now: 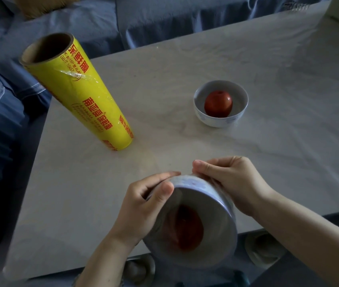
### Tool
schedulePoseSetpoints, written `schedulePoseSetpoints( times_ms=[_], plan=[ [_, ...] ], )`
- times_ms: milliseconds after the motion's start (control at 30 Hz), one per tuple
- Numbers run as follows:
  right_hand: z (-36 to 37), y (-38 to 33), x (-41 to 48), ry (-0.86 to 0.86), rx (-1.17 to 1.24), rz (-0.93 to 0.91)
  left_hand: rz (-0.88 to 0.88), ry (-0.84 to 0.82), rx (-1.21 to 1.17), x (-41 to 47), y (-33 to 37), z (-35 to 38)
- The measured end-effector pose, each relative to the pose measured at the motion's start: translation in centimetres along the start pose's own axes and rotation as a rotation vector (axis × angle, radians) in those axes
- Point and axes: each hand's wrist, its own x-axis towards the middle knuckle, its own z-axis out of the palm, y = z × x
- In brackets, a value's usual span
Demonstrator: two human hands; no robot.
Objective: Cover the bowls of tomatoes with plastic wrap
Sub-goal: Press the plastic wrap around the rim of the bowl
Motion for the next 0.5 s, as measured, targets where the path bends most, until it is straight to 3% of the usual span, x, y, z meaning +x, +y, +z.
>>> schedulePoseSetpoints(
  times_ms=[200,400,500],
  plan=[
    [-0.1,0.1,0.7,-0.029,-0.132,0.089,0.089,0.031,0.071,-0.2,0.2,0.1],
    [-0.7,-0.7,1.2,-0.227,-0.112,0.284,0.114,0.033,0.065,0.1,0.4,0.0],
    [-1.1,-0.5,1.4,-0.211,-0.215,0.248,0.111,0.031,0.053,0.2,0.4,-0.1]
  ],
)
